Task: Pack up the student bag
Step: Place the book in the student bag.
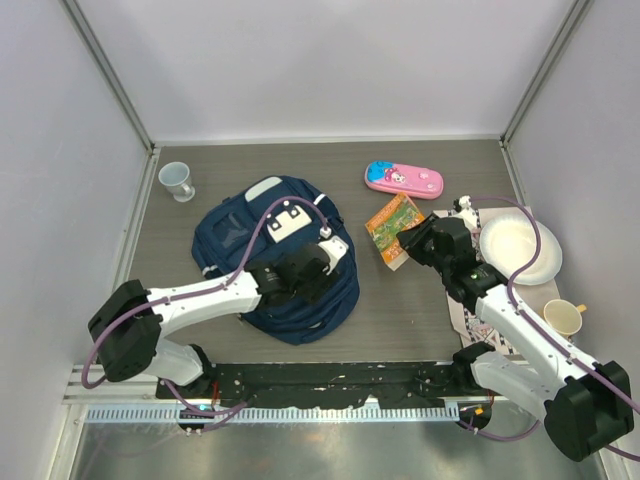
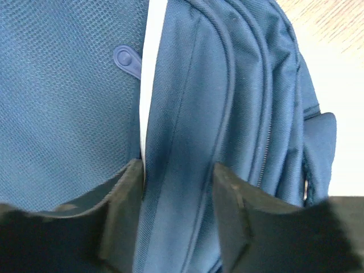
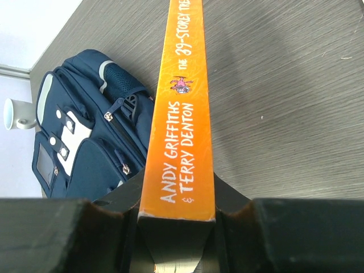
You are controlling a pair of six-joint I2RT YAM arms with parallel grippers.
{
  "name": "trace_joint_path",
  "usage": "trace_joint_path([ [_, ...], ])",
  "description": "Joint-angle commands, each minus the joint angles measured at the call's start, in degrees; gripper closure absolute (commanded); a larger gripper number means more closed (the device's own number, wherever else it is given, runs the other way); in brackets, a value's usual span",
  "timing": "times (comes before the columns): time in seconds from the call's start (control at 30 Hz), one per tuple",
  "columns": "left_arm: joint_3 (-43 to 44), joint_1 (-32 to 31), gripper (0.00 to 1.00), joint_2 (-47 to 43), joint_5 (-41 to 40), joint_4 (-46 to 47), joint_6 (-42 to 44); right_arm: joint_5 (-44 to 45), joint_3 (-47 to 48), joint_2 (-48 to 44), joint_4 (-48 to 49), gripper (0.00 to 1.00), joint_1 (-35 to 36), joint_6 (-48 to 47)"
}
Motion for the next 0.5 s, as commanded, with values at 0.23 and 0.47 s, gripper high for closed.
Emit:
trace_joint_path([
  [0.23, 2.03, -0.35, 1.0, -0.6, -6.38, 1.75, 0.98, -0.22, 1.83, -0.54, 7.76, 0.99, -0.17, 1.49],
  [0.47, 3.18, -0.26, 1.0, -2.35, -6.03, 1.14, -0.34, -0.13, 1.12, -1.67, 7.41, 0.99, -0.17, 1.67],
])
